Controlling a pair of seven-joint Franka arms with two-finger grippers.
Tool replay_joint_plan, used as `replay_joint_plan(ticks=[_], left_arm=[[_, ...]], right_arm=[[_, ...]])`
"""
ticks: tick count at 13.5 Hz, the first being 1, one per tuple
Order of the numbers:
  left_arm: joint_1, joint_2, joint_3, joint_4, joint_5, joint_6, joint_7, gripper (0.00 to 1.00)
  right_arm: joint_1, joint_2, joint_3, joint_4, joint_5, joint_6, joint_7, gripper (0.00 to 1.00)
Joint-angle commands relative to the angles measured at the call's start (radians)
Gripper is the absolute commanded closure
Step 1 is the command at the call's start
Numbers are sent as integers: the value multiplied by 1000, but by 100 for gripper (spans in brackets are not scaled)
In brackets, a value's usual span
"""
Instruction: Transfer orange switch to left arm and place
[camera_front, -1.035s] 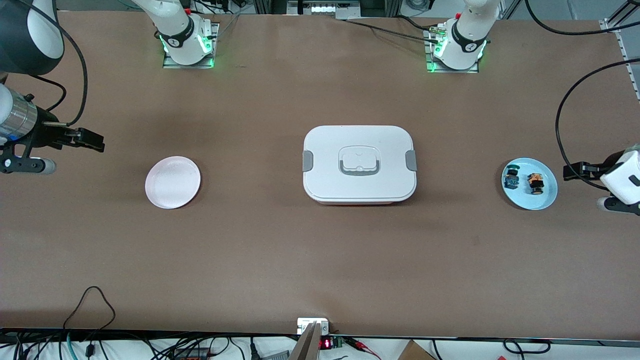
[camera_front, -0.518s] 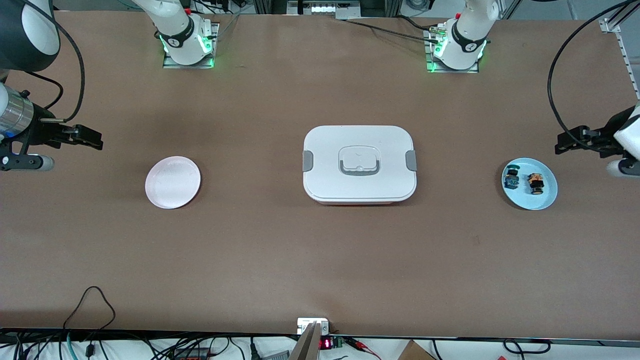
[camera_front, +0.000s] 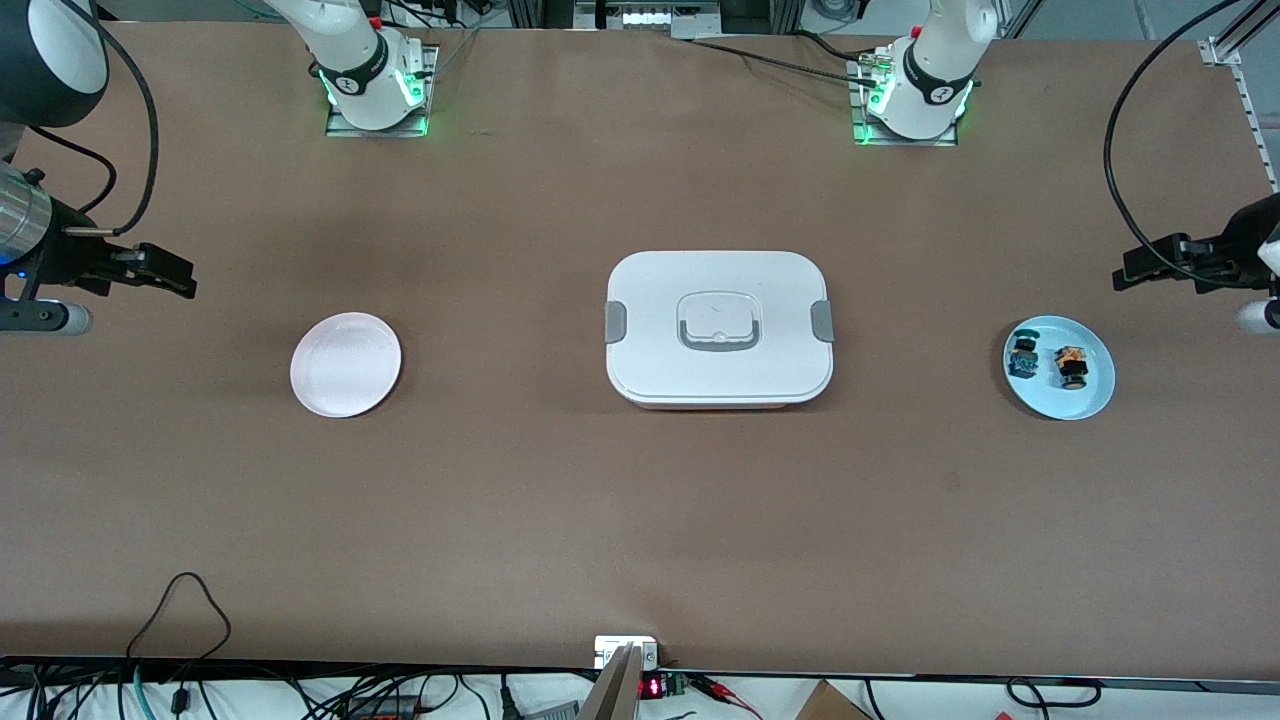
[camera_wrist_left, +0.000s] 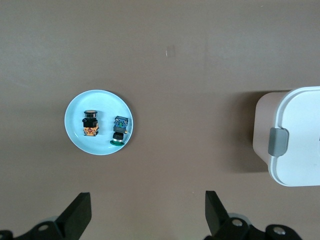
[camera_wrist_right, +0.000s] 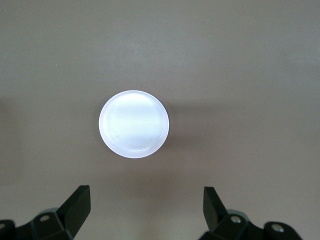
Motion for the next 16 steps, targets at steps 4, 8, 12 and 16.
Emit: replay_joint_plan(ticks=[4,8,12,16], left_arm=[[-21,-73,7,-53,-13,-13,-23,0],[-16,-67,10,-51,-2,-22,-20,0],[-15,-67,5,-30,1,-44,-29,0],[-15,-67,10,-10,5,-44,-23,0]], right_arm=[[-18,-15,16,3,16,-1,-9,0],[-17,-17,16,3,16,-2,-13,0],[-17,-23,16,3,16,-2,-19,0],[-17,-28,16,2,16,-2,-20,0]])
